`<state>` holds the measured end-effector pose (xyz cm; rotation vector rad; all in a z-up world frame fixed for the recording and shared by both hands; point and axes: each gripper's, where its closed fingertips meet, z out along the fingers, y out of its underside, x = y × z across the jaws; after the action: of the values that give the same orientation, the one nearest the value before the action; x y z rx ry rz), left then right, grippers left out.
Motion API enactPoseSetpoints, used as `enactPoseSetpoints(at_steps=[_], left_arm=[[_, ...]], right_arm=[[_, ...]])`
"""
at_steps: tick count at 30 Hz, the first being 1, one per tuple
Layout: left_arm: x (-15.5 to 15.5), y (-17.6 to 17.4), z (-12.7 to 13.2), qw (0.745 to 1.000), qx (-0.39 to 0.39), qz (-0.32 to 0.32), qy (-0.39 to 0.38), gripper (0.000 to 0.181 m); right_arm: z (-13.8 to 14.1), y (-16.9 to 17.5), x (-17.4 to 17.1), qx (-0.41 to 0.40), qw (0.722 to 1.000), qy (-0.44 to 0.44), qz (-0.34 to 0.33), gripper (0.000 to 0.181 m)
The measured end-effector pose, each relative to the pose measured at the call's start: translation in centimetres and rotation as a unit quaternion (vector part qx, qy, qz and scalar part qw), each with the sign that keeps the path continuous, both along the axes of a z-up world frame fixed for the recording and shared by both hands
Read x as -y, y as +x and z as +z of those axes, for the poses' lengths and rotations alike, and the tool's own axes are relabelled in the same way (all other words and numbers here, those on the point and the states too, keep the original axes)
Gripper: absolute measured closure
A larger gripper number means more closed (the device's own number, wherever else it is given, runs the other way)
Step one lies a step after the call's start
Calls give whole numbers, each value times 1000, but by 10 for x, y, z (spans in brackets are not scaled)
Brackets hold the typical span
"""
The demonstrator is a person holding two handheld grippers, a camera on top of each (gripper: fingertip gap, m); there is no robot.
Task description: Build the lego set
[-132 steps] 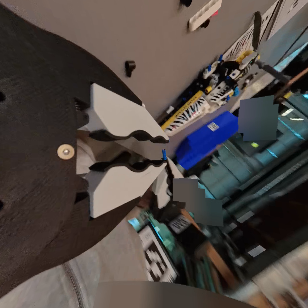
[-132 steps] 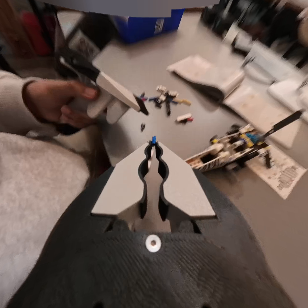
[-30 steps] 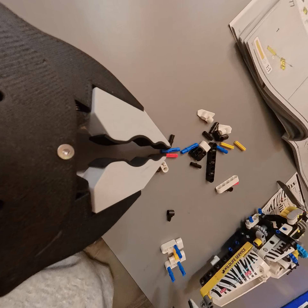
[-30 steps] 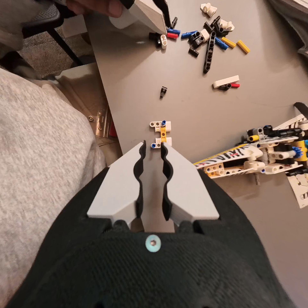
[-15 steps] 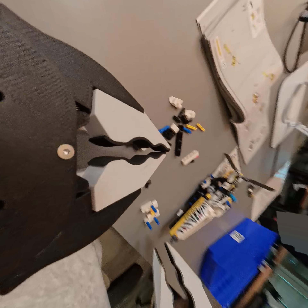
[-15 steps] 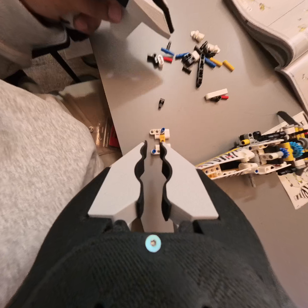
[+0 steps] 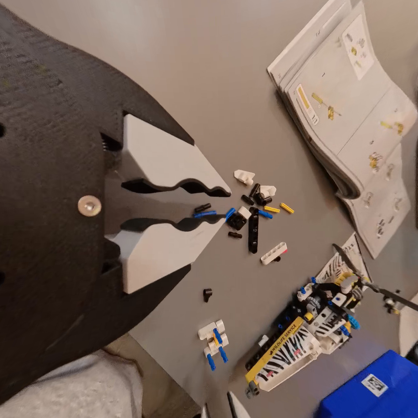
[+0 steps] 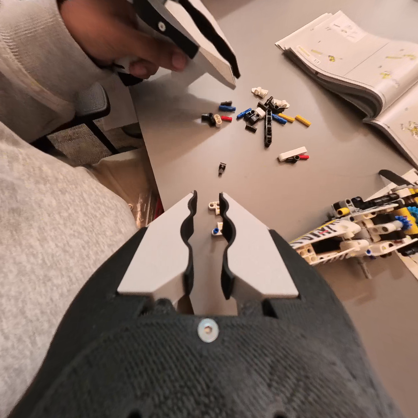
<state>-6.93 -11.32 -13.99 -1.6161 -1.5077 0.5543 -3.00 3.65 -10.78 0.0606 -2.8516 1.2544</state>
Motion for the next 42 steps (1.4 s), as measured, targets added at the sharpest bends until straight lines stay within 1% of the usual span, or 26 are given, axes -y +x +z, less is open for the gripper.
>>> enactPoseSetpoints(at_steps=[3, 7, 8, 10, 12, 14, 16, 17, 19, 22, 27, 30, 32, 35, 38, 40, 42], left_arm=[[-16, -9, -8, 998, 30, -44, 15, 154], [-18, -11, -21, 996, 54, -62, -46, 145], [-18, -10, -23, 995, 58, -69, -49, 143], [-18, -11, -21, 995, 53, -78, -42, 143], [-19, -12, -14, 994, 34, -101, -34, 143], [-21, -11, -8, 985, 12, -162, -49, 145], [-21, -4, -10, 969, 11, -237, -68, 145], [-18, -3, -12, 963, 20, -258, -75, 146], [-13, -6, -13, 957, 32, -280, -76, 147], [-15, -10, -10, 950, 34, -304, -57, 148], [-17, -11, -26, 938, 66, -332, -70, 149], [-21, -12, -26, 938, 62, -335, -59, 151], [-20, -12, -27, 939, 67, -333, -62, 160], [-18, -11, -26, 939, 65, -329, -70, 160], [-24, -9, -11, 944, 34, -324, -53, 160], [-38, -5, 13, 947, -3, -320, 1, 160], [-60, 1, 42, 945, -41, -313, 84, 160]], right_arm=[[1, 0, -3, -1, 1000, -6, -5, 164], [-1, -1, -11, -14, 1000, -4, -16, 164], [-2, -2, -13, -15, 1000, -4, -19, 164], [-2, -3, -16, -9, 1000, -7, -24, 164], [-2, -3, -18, 2, 1000, -12, -27, 165], [-2, -3, -18, 13, 999, -18, -27, 165], [1, -1, -17, 20, 999, -24, -24, 165], [2, -1, -17, 20, 999, -26, -23, 165], [3, -1, -16, 17, 999, -29, -22, 165], [2, 0, -15, 17, 999, -31, -25, 165], [-1, 0, -16, 27, 999, -31, -29, 165], [0, -2, -17, 29, 999, -31, -30, 166], [0, -2, -16, 32, 999, -33, -29, 166], [0, -2, -14, 33, 998, -35, -28, 166], [1, -3, -12, 29, 998, -40, -28, 166], [5, -6, -9, 11, 998, -50, -31, 166], [13, -11, -4, -24, 997, -71, -35, 164]])
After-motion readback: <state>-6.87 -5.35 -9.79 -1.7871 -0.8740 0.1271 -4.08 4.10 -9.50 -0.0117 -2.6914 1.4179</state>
